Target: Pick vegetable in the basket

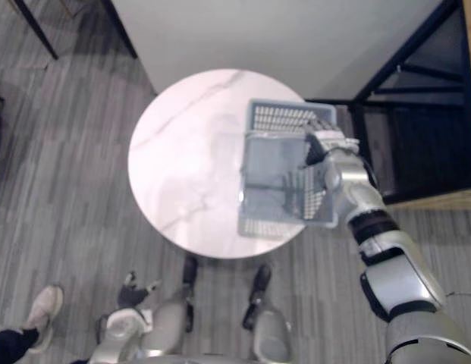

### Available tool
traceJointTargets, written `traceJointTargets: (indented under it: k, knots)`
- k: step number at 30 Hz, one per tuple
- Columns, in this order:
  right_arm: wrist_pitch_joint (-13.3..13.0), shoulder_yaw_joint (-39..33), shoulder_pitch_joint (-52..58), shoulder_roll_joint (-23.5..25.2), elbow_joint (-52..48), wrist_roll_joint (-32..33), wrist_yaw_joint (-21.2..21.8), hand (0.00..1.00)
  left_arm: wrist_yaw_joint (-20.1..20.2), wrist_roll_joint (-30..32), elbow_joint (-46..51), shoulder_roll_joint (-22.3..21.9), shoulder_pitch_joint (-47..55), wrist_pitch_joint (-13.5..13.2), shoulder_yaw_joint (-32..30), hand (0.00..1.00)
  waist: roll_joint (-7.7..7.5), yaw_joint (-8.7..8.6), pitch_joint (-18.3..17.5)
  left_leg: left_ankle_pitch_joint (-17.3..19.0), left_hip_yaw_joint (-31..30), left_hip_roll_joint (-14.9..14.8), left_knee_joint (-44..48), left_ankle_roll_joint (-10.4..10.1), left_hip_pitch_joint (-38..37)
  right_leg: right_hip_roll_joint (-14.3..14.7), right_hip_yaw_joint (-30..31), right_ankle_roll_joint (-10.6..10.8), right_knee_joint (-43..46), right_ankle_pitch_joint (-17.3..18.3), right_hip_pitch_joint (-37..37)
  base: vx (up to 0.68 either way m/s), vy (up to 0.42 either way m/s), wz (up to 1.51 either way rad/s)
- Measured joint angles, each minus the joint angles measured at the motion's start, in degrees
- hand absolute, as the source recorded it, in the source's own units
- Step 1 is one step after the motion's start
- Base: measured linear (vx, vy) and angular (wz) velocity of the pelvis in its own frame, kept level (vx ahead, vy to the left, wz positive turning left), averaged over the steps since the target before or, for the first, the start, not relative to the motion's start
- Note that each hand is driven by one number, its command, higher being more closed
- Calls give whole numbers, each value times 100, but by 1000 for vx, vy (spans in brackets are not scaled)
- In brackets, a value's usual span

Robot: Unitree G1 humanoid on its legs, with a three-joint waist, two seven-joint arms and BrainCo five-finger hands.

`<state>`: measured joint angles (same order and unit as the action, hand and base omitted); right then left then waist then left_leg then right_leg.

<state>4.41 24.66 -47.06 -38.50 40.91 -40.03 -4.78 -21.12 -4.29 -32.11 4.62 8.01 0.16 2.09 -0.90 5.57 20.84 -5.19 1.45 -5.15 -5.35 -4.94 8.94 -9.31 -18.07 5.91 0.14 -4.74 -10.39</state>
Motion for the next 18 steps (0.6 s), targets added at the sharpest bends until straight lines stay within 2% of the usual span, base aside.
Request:
traceJointTargets:
  k: [5,6,18]
  knots:
    - [129,-91,-247,1,92,-3,-102,0,1,-134,204,-3,-6,-12,2,0,115,18,113,-5,-43,17,0,7,77,-2,-33,0,-2,0,-50,-1,-2,5]
    - [143,-139,-248,15,122,-3,-125,100,1,-179,227,-6,-17,-15,3,0,140,75,127,-5,-43,16,0,7,80,-1,-33,0,-4,0,-53,0,0,0]
    - [276,-186,-444,416,279,-65,-176,100,-6,-222,272,-113,-104,-7,24,0,170,145,146,0,-59,13,54,4,104,-6,-34,0,20,2,-53,-5,-1,0]
